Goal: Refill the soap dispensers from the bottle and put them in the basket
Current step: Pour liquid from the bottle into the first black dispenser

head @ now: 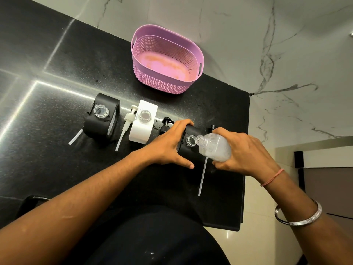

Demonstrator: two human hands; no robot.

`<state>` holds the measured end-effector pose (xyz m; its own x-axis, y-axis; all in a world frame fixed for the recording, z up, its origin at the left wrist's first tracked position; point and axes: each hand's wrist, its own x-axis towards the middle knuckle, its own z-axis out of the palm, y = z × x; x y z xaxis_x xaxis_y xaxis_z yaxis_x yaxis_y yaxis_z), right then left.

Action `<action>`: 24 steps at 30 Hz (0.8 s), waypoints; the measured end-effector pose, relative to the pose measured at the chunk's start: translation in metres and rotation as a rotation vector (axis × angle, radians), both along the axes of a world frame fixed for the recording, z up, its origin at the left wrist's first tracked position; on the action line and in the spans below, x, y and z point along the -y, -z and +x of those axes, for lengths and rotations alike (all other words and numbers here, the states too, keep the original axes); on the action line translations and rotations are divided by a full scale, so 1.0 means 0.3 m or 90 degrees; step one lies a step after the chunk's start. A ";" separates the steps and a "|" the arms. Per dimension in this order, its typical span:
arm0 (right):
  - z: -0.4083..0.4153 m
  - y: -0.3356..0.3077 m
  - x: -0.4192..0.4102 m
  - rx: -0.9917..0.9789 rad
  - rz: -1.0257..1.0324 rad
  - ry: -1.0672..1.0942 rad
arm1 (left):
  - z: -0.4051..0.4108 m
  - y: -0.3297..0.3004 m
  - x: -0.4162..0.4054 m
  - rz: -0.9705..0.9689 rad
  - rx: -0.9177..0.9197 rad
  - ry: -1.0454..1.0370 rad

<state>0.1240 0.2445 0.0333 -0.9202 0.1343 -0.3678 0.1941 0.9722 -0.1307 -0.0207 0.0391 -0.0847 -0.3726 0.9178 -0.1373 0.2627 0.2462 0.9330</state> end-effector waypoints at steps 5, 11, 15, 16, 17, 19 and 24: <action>-0.007 -0.009 0.003 0.013 0.006 0.001 | -0.002 0.003 -0.002 -0.001 0.003 0.001; -0.007 -0.015 0.006 0.018 0.002 0.001 | 0.000 0.004 -0.001 -0.006 -0.003 0.000; -0.007 -0.018 0.008 0.019 -0.003 0.003 | -0.001 0.003 0.000 -0.004 -0.001 0.001; -0.007 -0.018 0.008 0.019 -0.004 0.003 | -0.001 0.002 0.000 -0.004 0.000 0.001; -0.007 -0.018 0.009 0.020 -0.003 0.003 | -0.001 0.003 0.000 -0.003 0.001 0.001; -0.006 -0.018 0.010 0.020 -0.003 0.004 | -0.001 0.004 0.000 -0.001 0.003 0.002; -0.006 -0.019 0.010 0.018 0.007 0.002 | -0.001 0.006 0.000 0.003 0.003 0.001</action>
<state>0.1223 0.2416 0.0388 -0.9088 0.1411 -0.3927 0.2002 0.9731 -0.1137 -0.0208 0.0392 -0.0866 -0.3710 0.9187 -0.1352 0.2584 0.2420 0.9352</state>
